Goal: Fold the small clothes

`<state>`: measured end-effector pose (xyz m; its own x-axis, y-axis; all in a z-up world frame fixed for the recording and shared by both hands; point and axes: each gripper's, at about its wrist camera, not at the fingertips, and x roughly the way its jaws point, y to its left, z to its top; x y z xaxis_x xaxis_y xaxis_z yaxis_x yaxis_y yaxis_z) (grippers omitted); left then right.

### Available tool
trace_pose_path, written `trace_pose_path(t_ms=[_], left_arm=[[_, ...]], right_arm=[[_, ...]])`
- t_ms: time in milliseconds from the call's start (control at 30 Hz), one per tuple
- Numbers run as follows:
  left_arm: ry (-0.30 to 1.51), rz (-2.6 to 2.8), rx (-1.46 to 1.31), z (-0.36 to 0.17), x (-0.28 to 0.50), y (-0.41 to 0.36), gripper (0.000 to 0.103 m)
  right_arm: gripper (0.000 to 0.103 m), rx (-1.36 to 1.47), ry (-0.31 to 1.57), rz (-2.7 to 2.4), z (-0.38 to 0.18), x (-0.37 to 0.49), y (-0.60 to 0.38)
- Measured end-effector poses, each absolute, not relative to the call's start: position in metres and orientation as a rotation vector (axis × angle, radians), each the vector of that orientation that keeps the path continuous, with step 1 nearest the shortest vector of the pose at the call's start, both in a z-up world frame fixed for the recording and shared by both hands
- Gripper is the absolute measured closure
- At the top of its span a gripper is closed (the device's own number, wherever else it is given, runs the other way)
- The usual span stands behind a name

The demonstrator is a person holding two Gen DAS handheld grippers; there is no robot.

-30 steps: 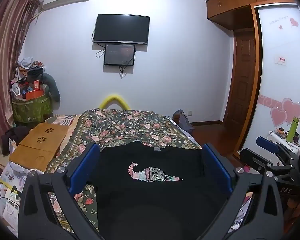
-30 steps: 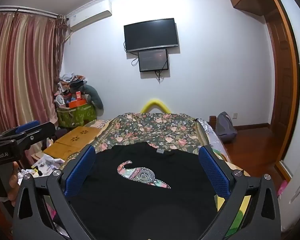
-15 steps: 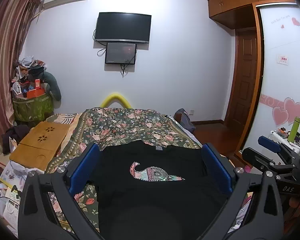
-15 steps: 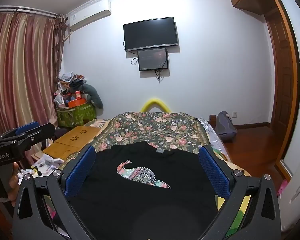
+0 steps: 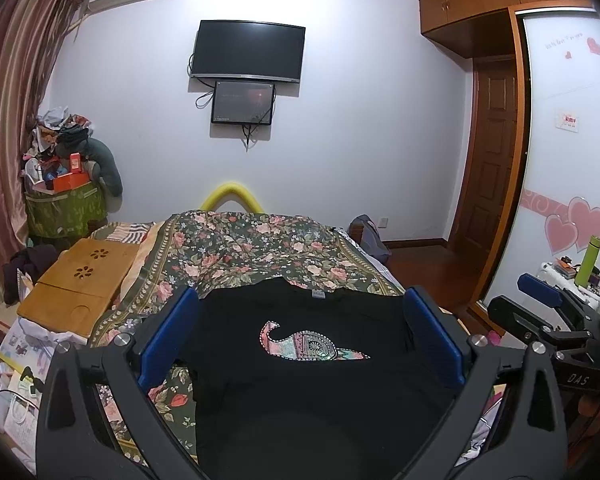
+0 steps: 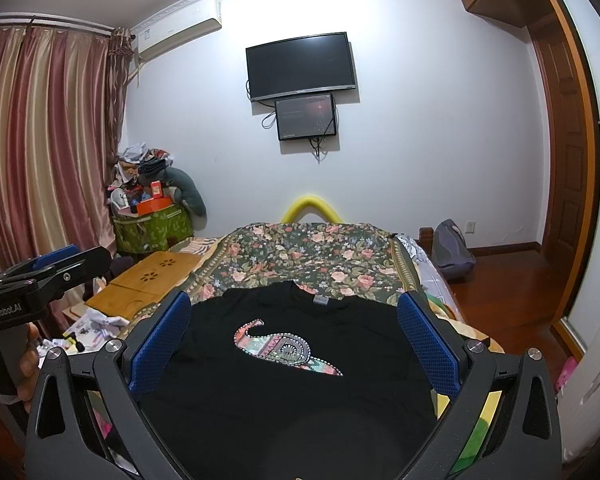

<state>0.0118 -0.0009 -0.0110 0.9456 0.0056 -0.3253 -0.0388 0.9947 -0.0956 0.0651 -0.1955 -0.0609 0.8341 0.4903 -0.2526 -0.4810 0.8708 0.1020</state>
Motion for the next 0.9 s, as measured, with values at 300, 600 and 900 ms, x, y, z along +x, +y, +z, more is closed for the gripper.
trace_pose_path(t_ms=[300, 600, 900], left_arm=[[0.338, 0.023, -0.109, -0.0112, 0.0139, -0.0006, 0.000], [0.339, 0.025, -0.110, -0.0120, 0.0139, 0.0004, 0.000], [0.341, 0.025, -0.114, -0.0128, 0.0141, 0.0005, 0.000]], right_arm=[[0.001, 0.036, 0.278, 0.514, -0.0608, 0.0652, -0.1959], [0.001, 0.036, 0.279, 0.514, -0.0611, 0.0646, -0.1965], [0.001, 0.038, 0.285, 0.514, -0.0664, 0.0672, -0.1956]])
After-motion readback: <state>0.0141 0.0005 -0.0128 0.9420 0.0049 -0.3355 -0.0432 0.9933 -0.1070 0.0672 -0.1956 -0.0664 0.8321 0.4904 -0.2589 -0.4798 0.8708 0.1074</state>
